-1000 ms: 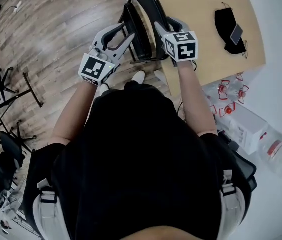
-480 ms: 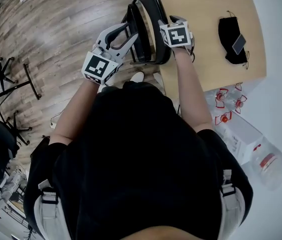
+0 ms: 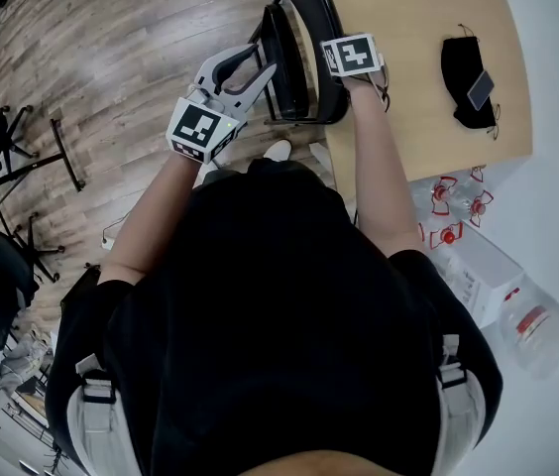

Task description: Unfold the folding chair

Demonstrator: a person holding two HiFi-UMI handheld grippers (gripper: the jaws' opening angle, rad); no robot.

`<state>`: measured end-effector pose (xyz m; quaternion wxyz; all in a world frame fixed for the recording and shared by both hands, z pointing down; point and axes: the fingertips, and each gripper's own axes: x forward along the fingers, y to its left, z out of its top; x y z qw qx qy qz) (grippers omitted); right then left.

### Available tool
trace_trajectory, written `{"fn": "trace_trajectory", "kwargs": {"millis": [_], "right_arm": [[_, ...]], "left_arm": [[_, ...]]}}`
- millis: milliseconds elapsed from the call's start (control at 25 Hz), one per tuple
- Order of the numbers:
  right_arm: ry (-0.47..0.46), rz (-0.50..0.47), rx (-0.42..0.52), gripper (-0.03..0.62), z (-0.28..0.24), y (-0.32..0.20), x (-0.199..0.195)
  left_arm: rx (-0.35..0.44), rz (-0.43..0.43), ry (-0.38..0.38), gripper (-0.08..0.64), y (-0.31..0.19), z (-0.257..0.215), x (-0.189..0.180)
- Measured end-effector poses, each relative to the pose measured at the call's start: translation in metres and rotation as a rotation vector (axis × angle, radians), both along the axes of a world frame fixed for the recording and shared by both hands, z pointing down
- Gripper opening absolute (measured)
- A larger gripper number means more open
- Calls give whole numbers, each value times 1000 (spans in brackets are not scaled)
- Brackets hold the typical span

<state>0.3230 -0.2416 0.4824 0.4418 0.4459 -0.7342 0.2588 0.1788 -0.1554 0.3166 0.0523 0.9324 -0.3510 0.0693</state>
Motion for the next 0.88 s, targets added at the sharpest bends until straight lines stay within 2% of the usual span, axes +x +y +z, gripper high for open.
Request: {"fn": "trace_trajectory", "kwargs": {"millis": [120,200,360,520,680,800,880], "right_arm": [[61,-14,-61,183,14,7,-1],[116,-14,-55,181,15,8,1],[152,13,-34,170,15,7,3],[129,49,-47,155,19,9,3],[190,82,-36,149,13,8,13],[127,71,-42,149,16,11,-8],[127,65,-40,149,14,14,-19]], "left_arm": [[3,12,-3,147,4,2,-7],[1,15,1,146,6,2,-13],[4,18,6,147,11,2,-28],[-19,-6,4,146,15,7,-48],[-33,-30,-3,146,17,11,-67],[-46,-43,-10,146,19,14,-80],[-49,-52,-13,146,19,15,-89]]}}
